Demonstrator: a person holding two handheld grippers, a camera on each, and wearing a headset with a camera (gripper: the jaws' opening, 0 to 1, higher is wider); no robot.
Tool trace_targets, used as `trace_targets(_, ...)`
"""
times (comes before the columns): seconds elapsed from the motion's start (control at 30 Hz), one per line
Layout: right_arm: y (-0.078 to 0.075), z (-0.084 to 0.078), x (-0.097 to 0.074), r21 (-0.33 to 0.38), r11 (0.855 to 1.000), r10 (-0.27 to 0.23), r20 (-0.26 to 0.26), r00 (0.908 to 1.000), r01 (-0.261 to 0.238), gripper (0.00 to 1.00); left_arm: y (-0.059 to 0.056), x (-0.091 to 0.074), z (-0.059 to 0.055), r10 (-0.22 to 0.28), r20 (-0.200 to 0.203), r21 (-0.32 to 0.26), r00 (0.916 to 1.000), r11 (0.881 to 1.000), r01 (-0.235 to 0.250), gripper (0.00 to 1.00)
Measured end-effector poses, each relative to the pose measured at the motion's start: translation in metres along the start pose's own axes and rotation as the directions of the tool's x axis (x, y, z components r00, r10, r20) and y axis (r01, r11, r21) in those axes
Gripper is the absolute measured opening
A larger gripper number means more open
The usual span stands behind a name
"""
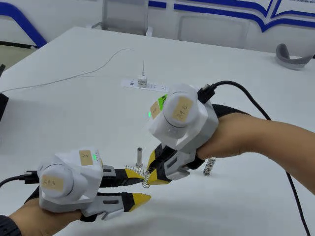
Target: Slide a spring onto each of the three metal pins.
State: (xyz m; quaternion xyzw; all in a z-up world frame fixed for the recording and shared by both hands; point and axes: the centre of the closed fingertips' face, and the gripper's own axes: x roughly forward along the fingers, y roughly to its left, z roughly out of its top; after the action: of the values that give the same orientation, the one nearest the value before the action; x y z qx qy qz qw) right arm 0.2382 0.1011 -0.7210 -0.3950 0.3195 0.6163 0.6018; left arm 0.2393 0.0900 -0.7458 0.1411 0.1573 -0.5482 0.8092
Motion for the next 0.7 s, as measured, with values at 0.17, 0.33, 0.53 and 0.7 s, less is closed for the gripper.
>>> trace_targets(0.17,-0.006,-0.006,-0.005,0.012,1.0,-0.014,-0.004,0.9999,0.014,0.12,0.006,-0.005,-0.003,0.02,-0.002,-0.021,0.9998,1.0,-0.02,0.28)
trace_targets(0.33,-0.012,-0.012,-0.01,0.028,0.999,-0.028,-0.008,0.9996,0.029,0.12,0.012,-0.011,-0.006,0.046,-0.002,-0.05,0.999,0.998,-0.046,0.33)
trace_targets(0.53,-0.02,-0.02,-0.018,0.048,0.998,-0.05,-0.013,0.9986,0.051,0.12,0.021,-0.019,-0.011,0.08,-0.008,-0.07,0.9968,0.994,-0.08,0.39)
trace_targets(0.7,-0.024,-0.025,-0.022,0.059,0.996,-0.063,-0.02,0.9978,0.064,0.12,0.026,-0.022,-0.013,0.096,-0.009,-0.079,0.9954,0.992,-0.096,0.41)
